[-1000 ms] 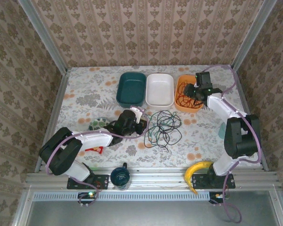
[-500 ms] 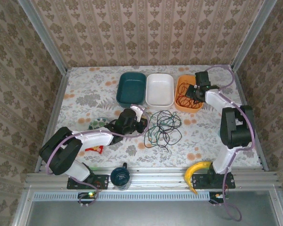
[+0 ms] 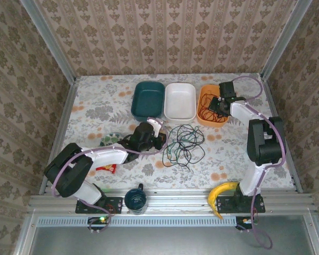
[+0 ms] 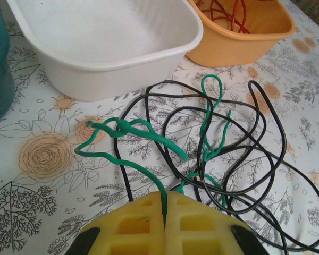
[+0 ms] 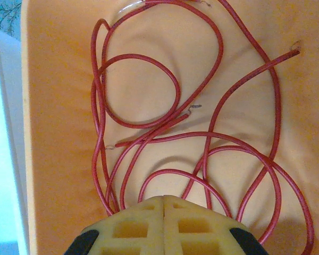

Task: Untangle the cables

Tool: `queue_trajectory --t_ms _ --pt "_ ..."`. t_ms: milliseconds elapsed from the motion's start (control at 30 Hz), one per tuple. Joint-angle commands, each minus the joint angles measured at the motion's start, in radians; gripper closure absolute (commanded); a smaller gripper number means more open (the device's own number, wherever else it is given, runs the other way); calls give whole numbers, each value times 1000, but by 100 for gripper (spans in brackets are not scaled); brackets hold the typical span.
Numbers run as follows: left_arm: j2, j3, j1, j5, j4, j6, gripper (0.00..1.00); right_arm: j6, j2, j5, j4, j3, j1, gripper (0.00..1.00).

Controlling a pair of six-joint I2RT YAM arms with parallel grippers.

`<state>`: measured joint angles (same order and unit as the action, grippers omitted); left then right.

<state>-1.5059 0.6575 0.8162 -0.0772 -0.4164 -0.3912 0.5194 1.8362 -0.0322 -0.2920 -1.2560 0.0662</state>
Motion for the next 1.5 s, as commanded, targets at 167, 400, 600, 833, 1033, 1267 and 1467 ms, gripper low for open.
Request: queue_trajectory --t_ms 167,400,600,833,1033,1267,1467 --pt "21 13 -16 16 -62 -37 100 -62 -169 25 51 100 -2 89" --pt "22 21 -22 -4 -79 -52 100 -122 -436 -94 197 255 46 66" --pt "-8 42 -26 -70 -127 -74 100 -233 -540 -413 177 306 210 60" --pt "-42 53 -31 -177 -200 -106 100 -252 -418 -560 124 270 377 60" --pt "-28 42 -32 -221 -216 -110 100 -259 -344 -533 102 230 383 60" --pt "-22 44 -31 -290 -209 -99 100 -229 -304 -492 142 231 383 60" --pt "-19 41 -31 -312 -213 -97 100 -218 -299 -413 151 222 383 61"
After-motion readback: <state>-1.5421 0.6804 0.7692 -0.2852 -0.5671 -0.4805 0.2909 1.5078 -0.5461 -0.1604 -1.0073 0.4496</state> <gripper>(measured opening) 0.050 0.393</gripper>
